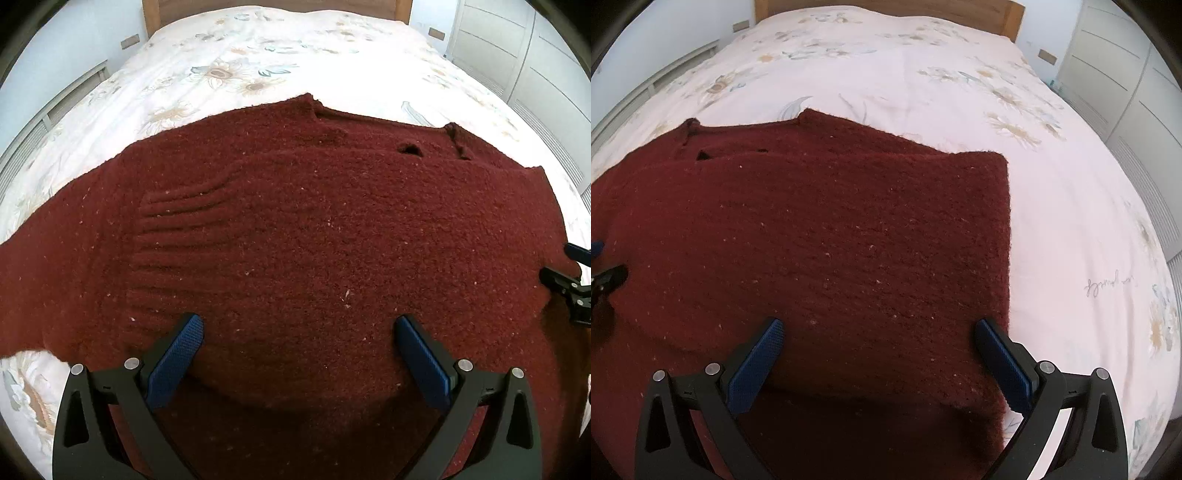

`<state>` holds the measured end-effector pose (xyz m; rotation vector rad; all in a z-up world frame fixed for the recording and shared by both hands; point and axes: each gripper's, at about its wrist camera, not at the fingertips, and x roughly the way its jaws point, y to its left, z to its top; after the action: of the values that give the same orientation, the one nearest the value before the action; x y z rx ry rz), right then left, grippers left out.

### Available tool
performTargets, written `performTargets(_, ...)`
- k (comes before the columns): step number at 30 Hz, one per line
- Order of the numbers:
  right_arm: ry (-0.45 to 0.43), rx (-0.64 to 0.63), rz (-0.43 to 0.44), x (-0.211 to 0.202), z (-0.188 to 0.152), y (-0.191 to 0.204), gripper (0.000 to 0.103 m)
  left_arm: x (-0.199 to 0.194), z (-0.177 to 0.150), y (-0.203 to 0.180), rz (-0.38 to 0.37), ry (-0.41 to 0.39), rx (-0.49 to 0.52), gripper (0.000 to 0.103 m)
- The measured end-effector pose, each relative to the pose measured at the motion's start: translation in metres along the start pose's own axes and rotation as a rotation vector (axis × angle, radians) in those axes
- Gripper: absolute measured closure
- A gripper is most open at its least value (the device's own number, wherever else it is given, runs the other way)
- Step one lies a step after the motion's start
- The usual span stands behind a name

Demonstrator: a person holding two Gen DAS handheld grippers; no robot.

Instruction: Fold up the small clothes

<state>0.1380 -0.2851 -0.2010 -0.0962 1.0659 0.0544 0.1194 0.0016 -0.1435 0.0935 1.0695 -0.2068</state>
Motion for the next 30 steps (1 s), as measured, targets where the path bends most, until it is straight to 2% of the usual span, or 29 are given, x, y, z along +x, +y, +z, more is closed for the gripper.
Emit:
performTargets(8,-0.011,0.052,0.001,0.005,-0.008,-0.001,0.0,-0.001,-0.005,-0.005,0.006,-0.056,0.022,0.001)
performTargets(12,0.026,0.058,-0.008,0.001,-0.004,0.0,0.0,-0.003,-0.003,-0.005,0.001,-0.049,0.031,0.001)
performTargets(14,0.029,0.081,-0.009,-0.007,0.001,0.002,0.0,-0.009,0.001,-0.003,-0.01,-0.038,0.021,0.001)
performTargets(17,0.033,0.071,-0.033,-0.023,-0.001,0.001,0.0,-0.029,0.004,0.008,-0.012,-0.066,-0.017,0.001)
performTargets(22,0.04,0.066,-0.037,-0.047,-0.007,-0.001,0.0,-0.067,0.01,0.048,0.045,-0.103,-0.086,0.001)
performTargets(26,0.028,0.11,-0.017,-0.069,-0.009,-0.011,0.0,-0.086,0.009,0.103,0.081,-0.075,-0.218,0.001)
performTargets(30,0.005,0.158,-0.014,-0.085,-0.012,-0.021,0.0,-0.099,-0.001,0.161,0.251,-0.078,-0.372,0.001)
